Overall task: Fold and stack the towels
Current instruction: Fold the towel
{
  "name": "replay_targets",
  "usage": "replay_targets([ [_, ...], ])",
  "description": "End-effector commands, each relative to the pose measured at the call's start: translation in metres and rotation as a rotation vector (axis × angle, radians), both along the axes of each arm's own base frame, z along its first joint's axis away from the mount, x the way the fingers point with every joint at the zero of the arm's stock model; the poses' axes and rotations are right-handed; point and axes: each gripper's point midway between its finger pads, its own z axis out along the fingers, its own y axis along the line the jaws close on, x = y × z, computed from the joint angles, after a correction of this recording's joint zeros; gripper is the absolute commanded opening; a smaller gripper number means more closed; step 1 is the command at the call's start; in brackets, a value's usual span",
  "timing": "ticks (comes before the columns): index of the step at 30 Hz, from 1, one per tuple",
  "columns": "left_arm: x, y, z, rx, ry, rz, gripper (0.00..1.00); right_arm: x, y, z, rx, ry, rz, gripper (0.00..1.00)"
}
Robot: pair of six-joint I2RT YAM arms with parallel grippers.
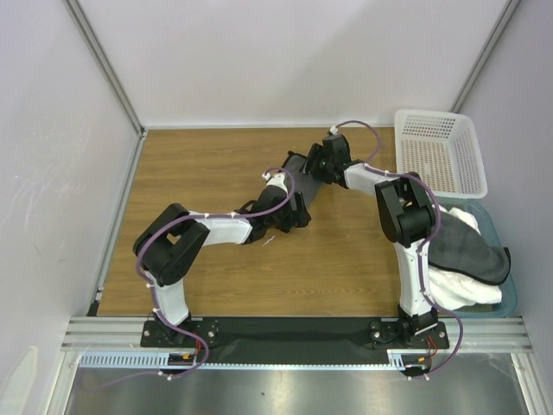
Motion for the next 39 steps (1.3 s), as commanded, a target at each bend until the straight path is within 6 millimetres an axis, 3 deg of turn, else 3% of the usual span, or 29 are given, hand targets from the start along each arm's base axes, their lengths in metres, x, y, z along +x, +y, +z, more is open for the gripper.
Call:
replay_targets([
  [1, 0.002, -0.021, 0.005, -0.035, -0.025, -0.099, 0.90, 0.020, 0.011, 0.007, 0.008, -0.061, 0.064, 0.64],
  [9, 0.004, -0.032, 0.006, -0.049, -0.036, -0.150, 0.90, 0.023, 0.050, 0.006, 0.072, -0.117, 0.284, 0.63],
  [16, 0.007, -0.046, 0.005, -0.064, -0.037, -0.205, 0.90, -0.001, 0.086, 0.007, 0.106, -0.140, 0.480, 0.64],
  [23, 0.006, -0.042, 0.007, -0.054, -0.039, -0.195, 0.90, -0.020, 0.094, 0.012, 0.092, -0.162, 0.562, 0.64],
  [28, 0.001, -0.035, 0.014, -0.037, -0.033, -0.189, 0.90, -0.020, 0.089, 0.043, 0.112, -0.205, 0.570, 0.65],
  [30, -0.002, -0.031, 0.027, -0.042, -0.044, -0.189, 0.90, -0.015, 0.081, 0.059, 0.108, -0.229, 0.559, 0.68],
  [34, -0.011, -0.015, 0.050, -0.036, -0.066, -0.160, 0.90, -0.012, 0.070, 0.111, 0.102, -0.316, 0.548, 0.76],
  [39, -0.009, 0.012, 0.092, -0.002, -0.137, -0.073, 0.92, -0.017, 0.056, 0.135, 0.056, -0.301, 0.497, 0.82],
])
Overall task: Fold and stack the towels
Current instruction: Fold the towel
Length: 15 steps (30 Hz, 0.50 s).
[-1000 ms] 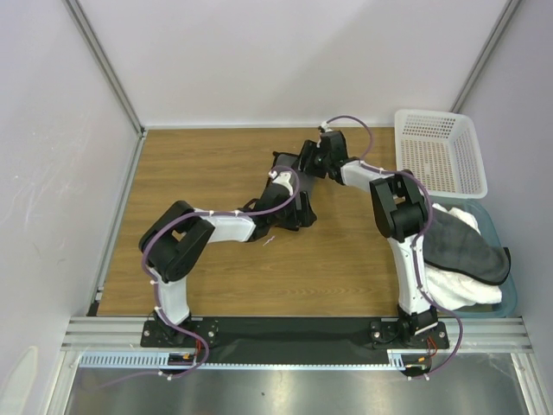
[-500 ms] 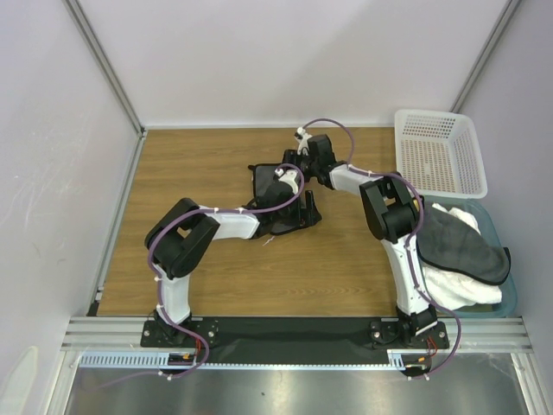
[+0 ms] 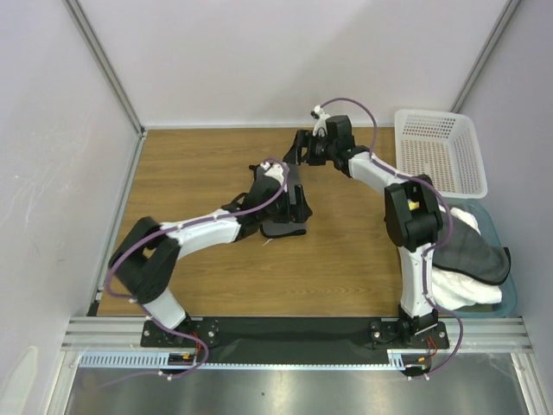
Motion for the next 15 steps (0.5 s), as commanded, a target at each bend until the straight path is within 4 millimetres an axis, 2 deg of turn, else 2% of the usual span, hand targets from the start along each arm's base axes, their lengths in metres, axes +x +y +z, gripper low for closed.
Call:
replay_targets([
  [1, 0.011, 0.027, 0.045, 0.023, -0.103, 0.097, 0.93, -0.004, -0.008, 0.055, -0.009, -0.071, -0.035, 0.82],
  [3, 0.020, 0.048, 0.052, 0.042, -0.111, 0.182, 0.93, -0.009, -0.014, 0.052, -0.018, -0.022, -0.074, 0.82],
  [4, 0.030, 0.067, 0.049, 0.060, -0.094, 0.241, 0.94, -0.015, -0.017, 0.040, -0.031, 0.013, -0.086, 0.82],
  [6, 0.040, 0.091, 0.037, 0.083, -0.049, 0.320, 0.94, -0.019, -0.025, 0.030, -0.048, 0.043, -0.130, 0.82],
  [7, 0.049, 0.109, 0.033, 0.086, -0.029, 0.369, 0.93, -0.026, -0.029, 0.016, -0.061, 0.085, -0.157, 0.82],
  [10, 0.057, 0.132, 0.018, 0.095, 0.002, 0.434, 0.92, -0.032, -0.037, 0.001, -0.069, 0.112, -0.192, 0.82],
  [11, 0.059, 0.136, 0.014, 0.093, 0.007, 0.450, 0.92, -0.038, -0.038, -0.010, -0.064, 0.140, -0.201, 0.81],
  [15, 0.063, 0.147, -0.004, 0.095, 0.043, 0.489, 0.91, -0.049, -0.037, -0.027, -0.041, 0.210, -0.225, 0.79],
])
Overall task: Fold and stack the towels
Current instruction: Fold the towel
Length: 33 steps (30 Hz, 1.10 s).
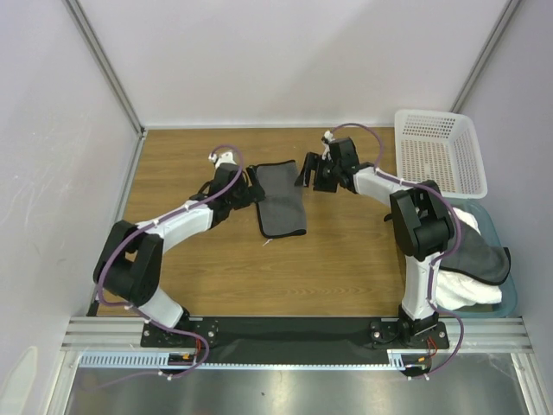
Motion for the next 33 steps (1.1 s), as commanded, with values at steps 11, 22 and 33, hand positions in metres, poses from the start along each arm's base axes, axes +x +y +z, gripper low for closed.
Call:
replay_targets([
  [11, 0.028, -0.006, -0.038, -0.159, 0.016, 0.004, 0.88, -0.016, 0.009, -0.016, 0.112, 0.070, -0.079, 0.73],
  [22, 0.045, -0.029, -0.052, -0.232, 0.003, -0.055, 0.78, -0.017, 0.018, -0.021, 0.153, 0.068, -0.071, 0.58],
  [33, 0.029, -0.042, -0.065, -0.166, 0.031, -0.115, 0.27, -0.027, 0.007, -0.043, 0.065, 0.091, -0.097, 0.36],
])
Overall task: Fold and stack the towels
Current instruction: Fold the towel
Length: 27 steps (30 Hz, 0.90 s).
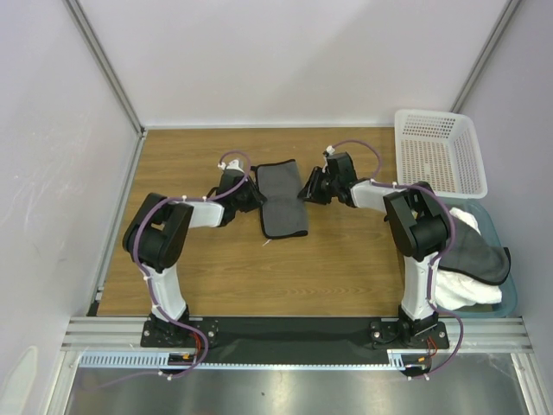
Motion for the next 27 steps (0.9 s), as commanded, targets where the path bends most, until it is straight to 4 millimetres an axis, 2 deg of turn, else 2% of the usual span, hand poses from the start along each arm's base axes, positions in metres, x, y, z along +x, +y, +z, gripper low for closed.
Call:
replay_targets([
  [1, -0.005, -0.012, 0.008, 0.052, -0.035, -0.035, 0.27, -0.004, -0.005, -0.008, -0.048, -0.011, -0.004, 0.33],
  [8, -0.048, -0.019, -0.006, 0.154, 0.038, -0.083, 0.26, -0.024, -0.020, -0.026, -0.122, 0.046, -0.006, 0.29],
  [11, -0.080, -0.031, -0.012, 0.172, 0.066, -0.144, 0.26, -0.037, -0.037, -0.028, -0.195, 0.066, -0.019, 0.29],
  [12, -0.083, -0.037, -0.008, 0.170, 0.056, -0.158, 0.26, -0.036, -0.039, -0.026, -0.208, 0.053, -0.024, 0.29],
  [14, -0.101, -0.038, -0.014, 0.210, 0.089, -0.190, 0.25, -0.037, -0.051, -0.027, -0.267, 0.050, -0.046, 0.29],
  [16, -0.117, -0.038, -0.017, 0.271, 0.110, -0.232, 0.25, -0.033, -0.059, -0.019, -0.304, 0.033, -0.067, 0.31],
  [17, -0.118, -0.041, -0.007, 0.273, 0.083, -0.249, 0.25, -0.031, -0.060, -0.015, -0.314, 0.019, -0.062, 0.31],
  [20, -0.134, -0.039, 0.006, 0.324, 0.082, -0.331, 0.27, -0.025, -0.052, 0.003, -0.303, -0.003, -0.040, 0.33],
  [22, -0.136, -0.037, 0.018, 0.345, 0.061, -0.372, 0.29, -0.022, -0.043, 0.027, -0.309, -0.046, -0.019, 0.36],
  [23, -0.140, -0.030, 0.021, 0.377, 0.070, -0.373, 0.32, -0.021, -0.040, 0.036, -0.318, -0.069, -0.017, 0.37],
  [24, -0.136, -0.026, 0.037, 0.389, 0.033, -0.360, 0.35, -0.026, -0.030, 0.047, -0.327, -0.100, 0.005, 0.38],
  [25, -0.124, -0.020, 0.052, 0.431, -0.018, -0.332, 0.38, -0.028, -0.031, 0.054, -0.345, -0.108, -0.003, 0.41],
  [26, -0.120, -0.017, 0.063, 0.447, -0.043, -0.322, 0.45, -0.032, -0.029, 0.070, -0.335, -0.136, -0.005, 0.42],
  [27, -0.114, -0.013, 0.078, 0.456, -0.076, -0.307, 0.49, -0.035, -0.030, 0.074, -0.331, -0.137, -0.008, 0.43],
])
